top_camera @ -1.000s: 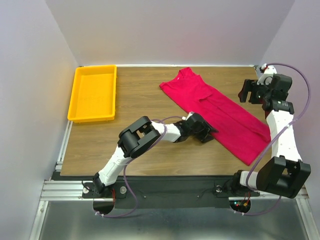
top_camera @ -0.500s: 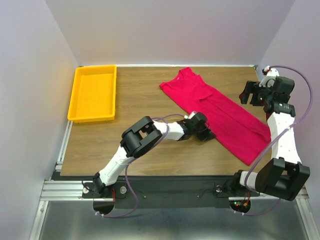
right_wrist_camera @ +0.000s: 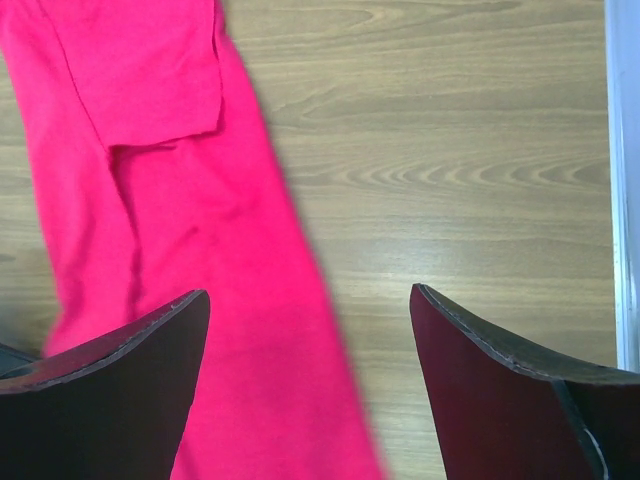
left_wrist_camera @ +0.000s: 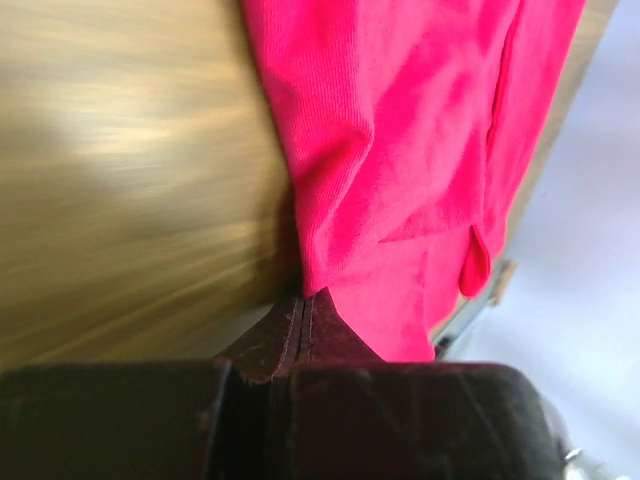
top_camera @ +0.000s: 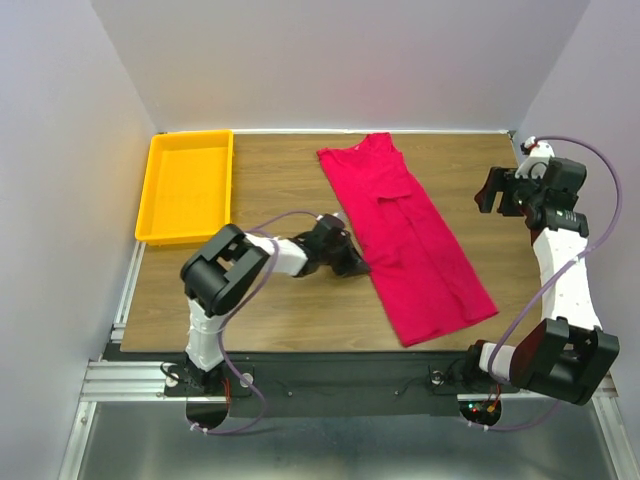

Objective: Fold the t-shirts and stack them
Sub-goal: Fold the tshirt

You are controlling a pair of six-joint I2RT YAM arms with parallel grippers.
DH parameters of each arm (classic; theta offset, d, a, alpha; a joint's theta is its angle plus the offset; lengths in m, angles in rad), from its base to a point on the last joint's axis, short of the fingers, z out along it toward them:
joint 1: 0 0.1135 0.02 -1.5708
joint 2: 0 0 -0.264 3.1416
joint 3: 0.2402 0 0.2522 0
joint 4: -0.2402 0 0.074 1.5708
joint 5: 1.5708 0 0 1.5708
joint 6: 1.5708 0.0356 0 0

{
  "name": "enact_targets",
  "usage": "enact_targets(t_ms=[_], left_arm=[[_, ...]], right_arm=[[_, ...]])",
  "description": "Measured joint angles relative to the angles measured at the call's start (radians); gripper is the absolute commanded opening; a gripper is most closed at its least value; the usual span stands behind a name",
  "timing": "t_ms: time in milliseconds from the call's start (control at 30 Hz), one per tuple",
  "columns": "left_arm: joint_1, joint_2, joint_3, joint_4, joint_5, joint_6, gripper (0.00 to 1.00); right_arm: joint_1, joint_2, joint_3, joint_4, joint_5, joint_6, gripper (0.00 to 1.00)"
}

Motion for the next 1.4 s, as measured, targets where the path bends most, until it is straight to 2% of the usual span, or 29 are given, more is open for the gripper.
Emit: enact_targets(t_ms=[133,233,367,400,467,633,800,900,967,1067,1267,1400], left_arm=[[0.108,-0.098,-0.108,-0.041,0.076,0.174,0.02],[0.171,-0.138,-0.132,-0.097,0.121,0.294,0.05],[0.242,-0.157,-0.120,-0.184,0.167,0.432,0.22],[0.257,-0.161,-0.109,-0.220,0.172,0.470,0.32],[0.273,-0.175,-0.101,-0.262,0.175,0.525,0.43],[0.295,-0.312,-0.097,-0.441,0.075,0.681,0.60],[0.304,-0.541,-0.103,-0.528,-0.013,0.771,0.63],[0.304,-0.677,-0.122,-0.523,0.003,0.785,0.63],[0.291,-0.753,-0.163,-0.499,0.043,0.783,0.63],[0.230,-0.776,-0.236,-0.473,0.080,0.760,0.63],[-0.049,-0.752,-0.420,-0.466,0.103,0.616,0.63],[-0.118,-0.752,-0.477,-0.433,0.089,0.518,0.63]], right_arm=[[0.000,0.000,-0.007,0.001,-0.013,-0.005,0.87],[0.000,0.002,-0.022,0.001,-0.032,-0.009,0.87],[0.000,0.021,-0.036,0.000,-0.079,-0.029,0.87],[0.000,0.027,-0.039,0.001,-0.096,-0.035,0.87],[0.000,0.042,-0.049,-0.003,-0.141,-0.057,0.87],[0.000,0.110,-0.059,-0.018,-0.295,-0.122,0.87],[0.024,0.217,-0.060,-0.101,-0.403,-0.233,0.85],[0.074,0.282,-0.061,-0.174,-0.407,-0.321,0.84],[0.100,0.301,-0.068,-0.212,-0.401,-0.375,0.84],[0.126,0.305,-0.087,-0.285,-0.386,-0.486,0.83],[0.127,0.305,-0.130,-0.366,-0.314,-0.608,0.80],[0.127,0.305,-0.151,-0.385,-0.282,-0.628,0.80]])
